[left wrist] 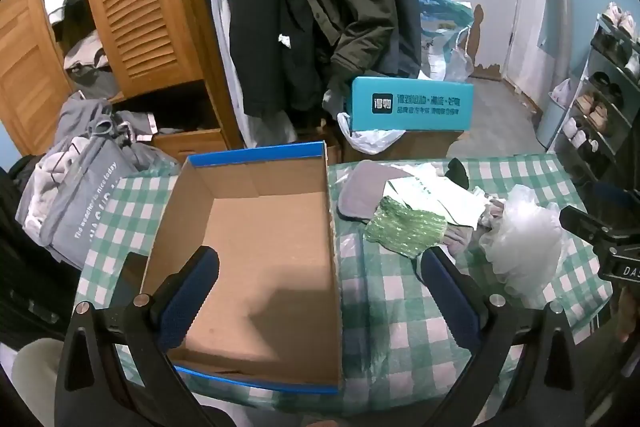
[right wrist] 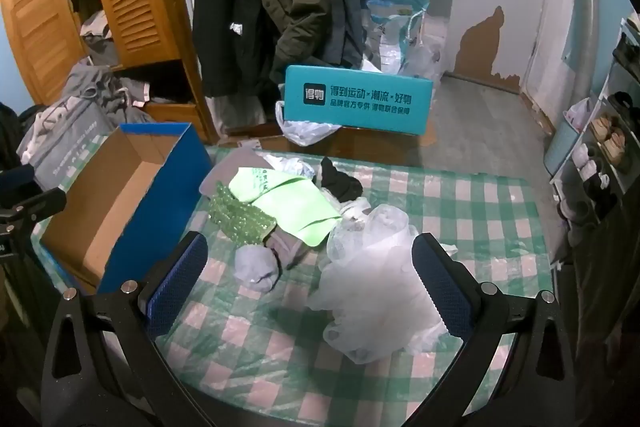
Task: Organize soft objects
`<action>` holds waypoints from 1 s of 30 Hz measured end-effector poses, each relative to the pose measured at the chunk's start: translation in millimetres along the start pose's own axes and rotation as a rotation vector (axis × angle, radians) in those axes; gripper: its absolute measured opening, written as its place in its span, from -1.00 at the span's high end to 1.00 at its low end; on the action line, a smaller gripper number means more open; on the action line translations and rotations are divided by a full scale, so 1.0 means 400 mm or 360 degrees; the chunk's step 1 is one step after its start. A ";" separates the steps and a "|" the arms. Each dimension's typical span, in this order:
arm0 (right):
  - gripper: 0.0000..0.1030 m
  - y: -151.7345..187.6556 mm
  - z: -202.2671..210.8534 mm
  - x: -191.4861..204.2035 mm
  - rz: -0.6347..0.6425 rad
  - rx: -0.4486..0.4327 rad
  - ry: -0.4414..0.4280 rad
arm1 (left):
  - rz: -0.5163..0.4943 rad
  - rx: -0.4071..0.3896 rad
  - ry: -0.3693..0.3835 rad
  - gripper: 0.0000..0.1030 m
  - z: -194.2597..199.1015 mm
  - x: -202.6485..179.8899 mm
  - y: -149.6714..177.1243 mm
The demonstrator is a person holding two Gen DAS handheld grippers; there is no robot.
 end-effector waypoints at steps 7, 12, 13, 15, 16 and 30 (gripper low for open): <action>-0.97 -0.002 0.001 -0.001 -0.0002 0.0004 -0.0001 | 0.0021 0.0006 0.0019 -0.98 -0.008 0.001 -0.003; -0.97 -0.002 0.001 -0.001 -0.0003 0.0005 -0.0003 | 0.0020 -0.0017 0.0015 -0.98 -0.007 0.012 -0.011; -0.97 -0.002 0.001 -0.001 -0.0004 0.0004 -0.0005 | 0.0019 -0.0017 0.0020 -0.98 -0.010 0.012 -0.012; -0.97 -0.002 0.001 -0.001 -0.0004 0.0004 -0.0005 | 0.0020 -0.0038 0.0010 -0.98 0.005 0.006 -0.006; -0.97 -0.002 0.000 -0.001 -0.0003 0.0004 -0.0006 | 0.0019 -0.0038 0.0010 -0.98 0.004 0.005 -0.006; -0.97 -0.001 0.000 0.001 -0.0002 0.0003 -0.0004 | 0.0032 -0.0034 0.0023 -0.98 -0.001 0.008 0.002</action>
Point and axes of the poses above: each gripper's, at about its wrist camera, not at the fingertips, and z roughly against the way its jaws point, x to its left, y to its underside, the point moved 10 cm from there along -z, roughly the way its jaws point, and after that the axes turned 9 degrees about -z, right-handed, at the moved point
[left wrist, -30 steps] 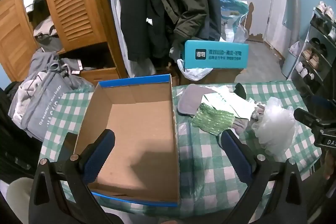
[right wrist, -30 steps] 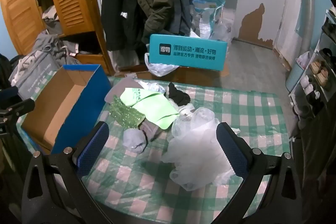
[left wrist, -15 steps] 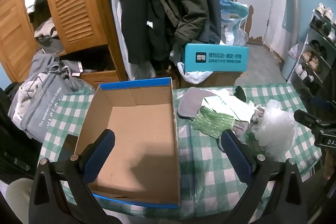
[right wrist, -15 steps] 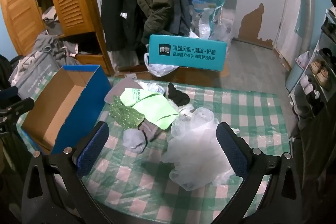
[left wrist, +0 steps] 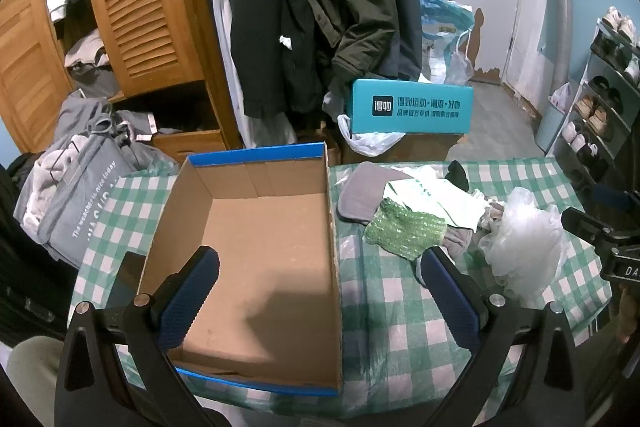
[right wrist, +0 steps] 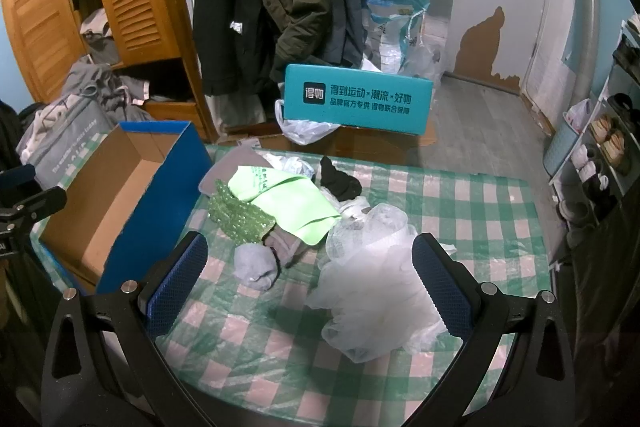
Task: Organize soft objects
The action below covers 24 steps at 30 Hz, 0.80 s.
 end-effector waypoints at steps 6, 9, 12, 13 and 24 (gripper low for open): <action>-0.97 0.002 -0.001 -0.002 -0.0001 0.0005 0.0003 | 0.0000 0.0000 0.0001 -0.98 -0.001 0.000 0.000; -0.97 0.002 0.000 -0.002 0.0000 0.0004 0.0002 | 0.0000 0.0000 0.0002 -0.98 -0.002 -0.001 0.004; -0.97 0.003 0.000 -0.002 0.0000 0.0004 0.0003 | 0.0001 0.0002 0.0003 -0.98 -0.003 -0.001 0.004; -0.97 0.003 0.000 -0.002 0.0000 0.0005 0.0003 | 0.0002 0.0003 0.0005 -0.98 -0.003 -0.001 0.008; -0.97 0.003 0.000 -0.003 0.0001 0.0005 0.0004 | 0.0000 0.0007 0.0005 -0.98 -0.004 -0.002 0.011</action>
Point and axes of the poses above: each gripper's, at about its wrist camera, not at the fingertips, and z roughly against the way its jaws point, x to its left, y to its underside, the point moved 10 cm from there along -z, roughly the way its jaws point, and after that the axes turned 9 degrees about -z, right-handed, at the moved point
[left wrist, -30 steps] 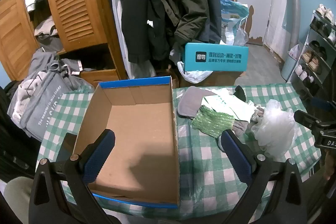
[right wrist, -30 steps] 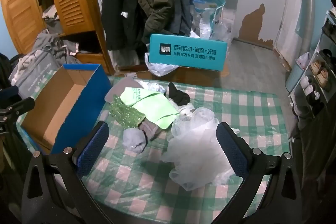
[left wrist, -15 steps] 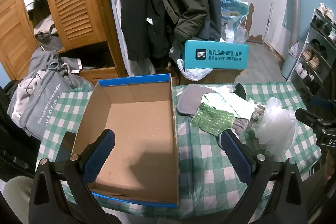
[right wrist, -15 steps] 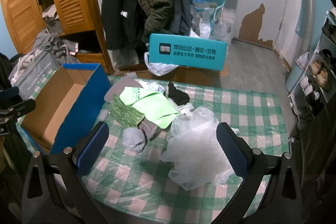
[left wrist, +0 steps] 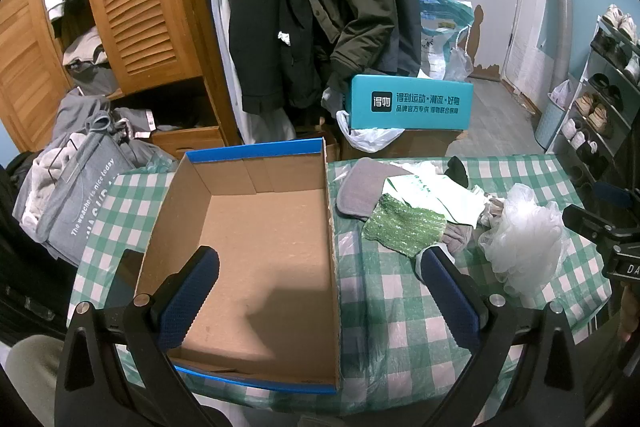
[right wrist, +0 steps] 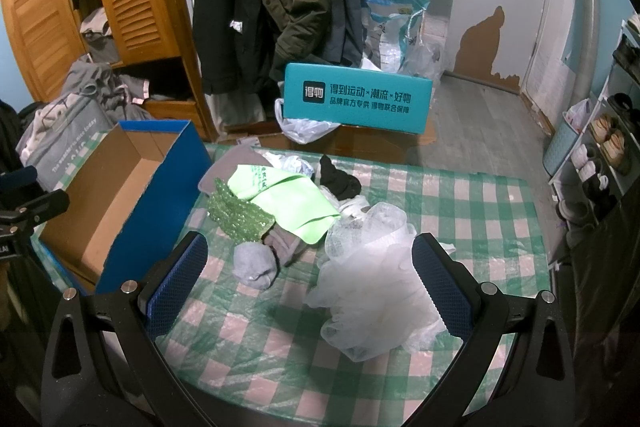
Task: Organize soft objects
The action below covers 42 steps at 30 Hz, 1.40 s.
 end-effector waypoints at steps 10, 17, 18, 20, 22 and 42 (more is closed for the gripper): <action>-0.97 0.000 0.000 -0.001 0.0000 0.0003 0.0001 | 0.0000 0.0003 0.0000 -0.98 -0.001 0.000 -0.002; -0.97 0.000 -0.001 -0.002 0.0000 0.0003 0.0002 | -0.0002 0.0006 0.0001 -0.98 -0.002 -0.002 0.004; -0.97 0.000 -0.001 -0.002 0.0000 0.0003 0.0001 | -0.0002 0.0006 0.0000 -0.98 -0.002 -0.001 0.004; -0.97 0.000 -0.001 -0.003 0.0001 0.0003 0.0003 | -0.0003 0.0006 0.0001 -0.98 -0.003 -0.001 0.007; -0.97 -0.001 -0.001 -0.004 0.0000 0.0004 0.0001 | -0.0001 0.0008 0.0000 -0.98 -0.003 -0.001 0.005; -0.97 -0.002 -0.007 -0.011 -0.0003 0.0006 0.0009 | -0.0013 0.0027 0.0010 -0.98 -0.011 -0.034 0.066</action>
Point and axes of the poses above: each gripper's, at about its wrist camera, not at the fingertips, and z roughly against the way its jaws point, x to its left, y to its underside, the point moved 10 cm from there along -z, roughly the way its jaws point, and after that the axes turned 9 degrees about -z, right-handed, at the moved point
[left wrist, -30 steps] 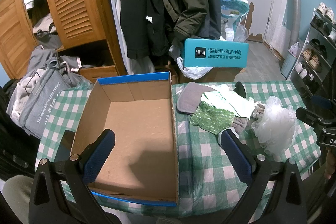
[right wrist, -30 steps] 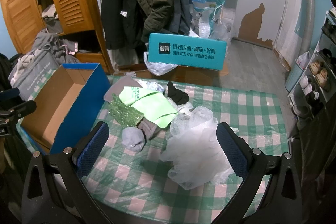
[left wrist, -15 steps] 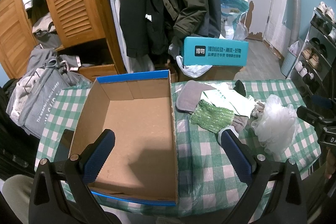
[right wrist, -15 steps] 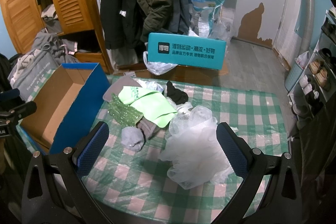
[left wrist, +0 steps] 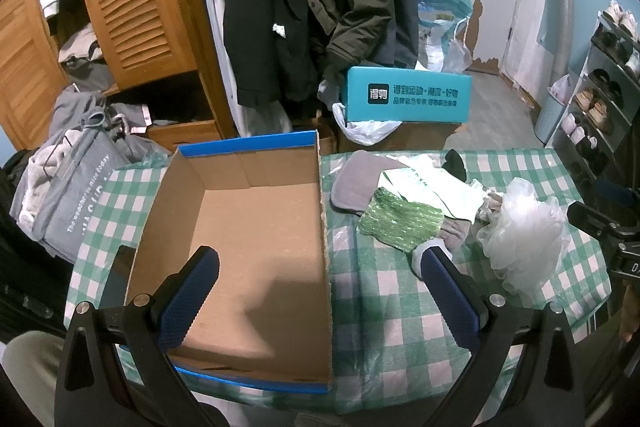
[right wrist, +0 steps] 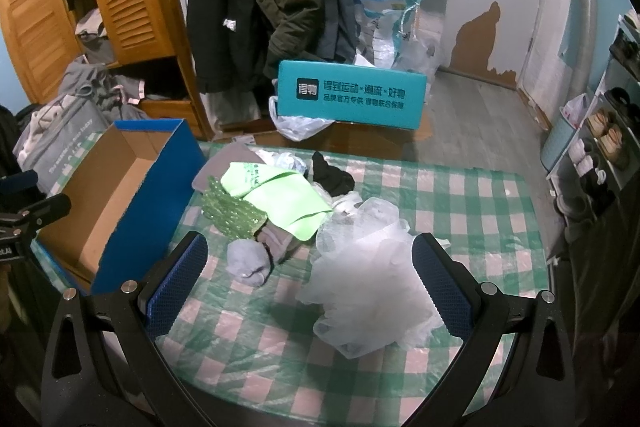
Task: Organize soft objects
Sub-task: 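Reach the right tool to the white mesh bath puff and grasp it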
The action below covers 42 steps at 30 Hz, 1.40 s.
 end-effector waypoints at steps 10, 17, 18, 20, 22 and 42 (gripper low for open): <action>-0.97 0.005 -0.015 -0.059 -0.0044 0.0019 0.0050 | -0.0037 0.0096 0.0049 -0.98 -0.020 -0.040 -0.022; -0.97 0.014 -0.042 -0.115 -0.0098 0.0073 0.0127 | -0.0057 0.0225 0.0150 -0.98 -0.080 -0.085 -0.049; -0.97 0.015 -0.052 -0.124 -0.0106 0.0089 0.0141 | -0.0060 0.0236 0.0160 -0.98 -0.085 -0.093 -0.050; -0.97 0.020 -0.065 -0.137 -0.0118 0.0109 0.0160 | -0.0082 0.0261 0.0175 -0.98 -0.099 -0.115 -0.055; -0.97 0.023 -0.082 -0.147 -0.0132 0.0136 0.0170 | -0.0097 0.0277 0.0171 -0.98 -0.115 -0.130 -0.063; -0.97 0.051 -0.286 -0.228 -0.0279 0.0393 0.0242 | -0.0066 0.0570 0.0254 -0.98 -0.335 -0.240 -0.040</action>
Point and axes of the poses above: each gripper's, at about its wrist camera, not at the fingertips, and z roughly against the way its jaws point, x to its left, y to its underside, the point moved 10 cm from there along -z, roughly the way its jaws point, and after that the axes turned 9 degrees about -z, right-handed, at the moved point
